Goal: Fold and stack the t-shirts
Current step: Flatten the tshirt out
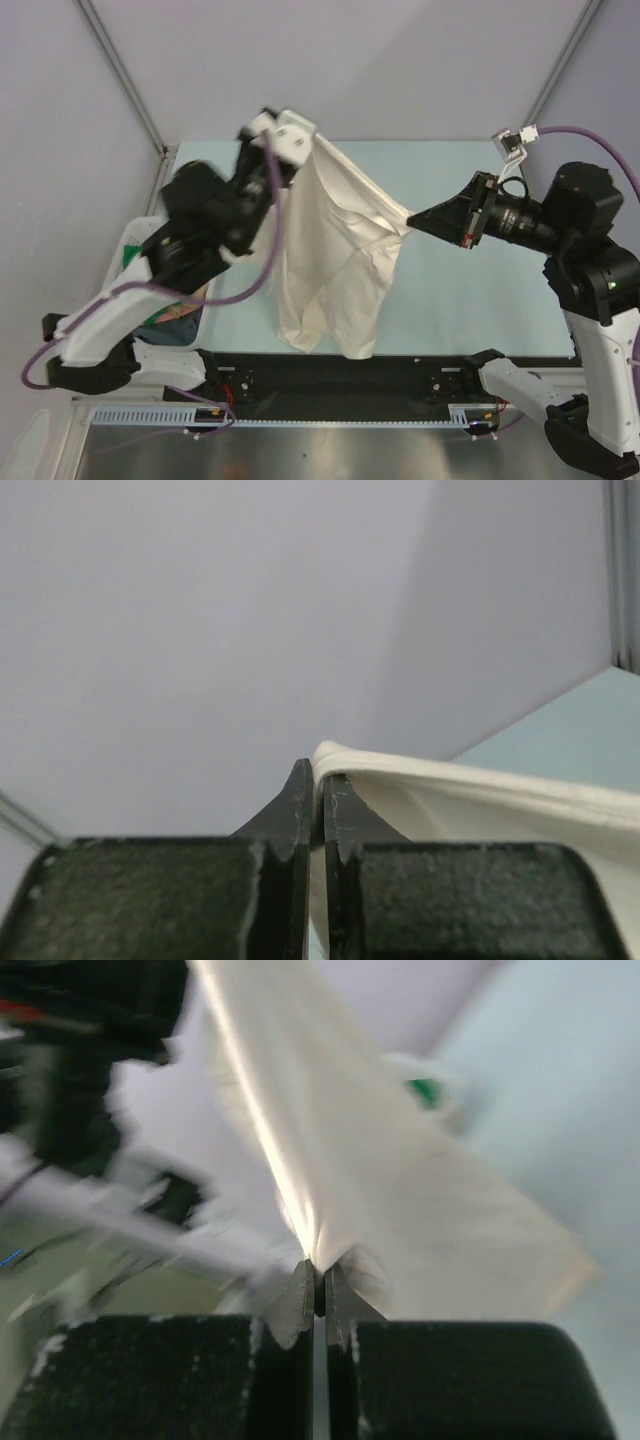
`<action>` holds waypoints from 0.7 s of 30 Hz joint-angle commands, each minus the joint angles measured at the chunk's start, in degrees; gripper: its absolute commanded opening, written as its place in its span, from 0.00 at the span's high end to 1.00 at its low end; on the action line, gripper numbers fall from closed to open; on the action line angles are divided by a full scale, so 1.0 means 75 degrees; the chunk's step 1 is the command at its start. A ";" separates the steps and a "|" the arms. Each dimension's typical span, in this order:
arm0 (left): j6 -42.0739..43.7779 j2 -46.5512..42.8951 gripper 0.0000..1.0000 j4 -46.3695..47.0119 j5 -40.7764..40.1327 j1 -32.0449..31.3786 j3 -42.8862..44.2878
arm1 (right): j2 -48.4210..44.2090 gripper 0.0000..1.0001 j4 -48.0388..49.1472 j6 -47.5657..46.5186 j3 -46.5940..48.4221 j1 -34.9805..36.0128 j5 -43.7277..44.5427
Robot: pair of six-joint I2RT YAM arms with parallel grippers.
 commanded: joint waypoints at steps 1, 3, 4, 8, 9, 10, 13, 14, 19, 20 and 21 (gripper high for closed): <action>-0.2042 0.0839 1.00 0.0120 0.0375 0.2223 0.0360 | -0.0093 1.00 -0.3863 -0.1919 -0.0825 -0.0162 0.4738; -0.2615 0.2021 1.00 -0.0187 0.0998 0.2697 0.0617 | -0.0035 1.00 -0.3560 -0.1801 -0.1819 -0.0525 0.5924; -0.2721 0.2547 1.00 -0.0188 0.0989 0.2896 0.0793 | 0.0070 1.00 -0.3233 -0.1778 -0.2197 -0.0840 0.6044; -0.2325 0.5207 1.00 -0.0492 0.0744 0.3109 0.2477 | 0.1026 1.00 -0.1651 -0.1157 -0.3617 -0.2471 0.5376; -0.2208 0.6443 1.00 -0.0655 0.0662 0.3109 0.3468 | 0.1287 1.00 -0.1555 -0.1157 -0.3677 -0.2484 0.5412; -0.1952 0.6989 1.00 -0.0680 0.0429 0.3121 0.4000 | 0.1510 1.00 -0.1473 -0.1157 -0.3840 -0.2530 0.6074; -0.1714 0.8059 0.83 0.0407 -0.0202 0.3144 0.4462 | 0.2212 1.00 -0.0944 -0.1601 -0.4053 -0.3209 0.6908; -0.1935 0.8188 0.59 0.0480 -0.0531 0.3191 0.4636 | 0.2436 1.00 -0.0945 -0.1683 -0.4006 -0.3280 0.7098; -0.3084 0.7666 0.00 -0.0702 -0.1330 0.3367 0.4348 | 0.3539 0.26 -0.1167 -0.2047 -0.3912 -0.3679 0.6690; -0.3236 0.7384 0.00 -0.0982 -0.1424 0.3367 0.4020 | 0.3528 0.21 -0.1167 -0.2117 -0.3958 -0.3679 0.6550; -0.3412 0.7114 0.00 -0.1681 -0.1680 0.3379 0.3344 | 0.3493 0.15 -0.1214 -0.2187 -0.3982 -0.3679 0.6433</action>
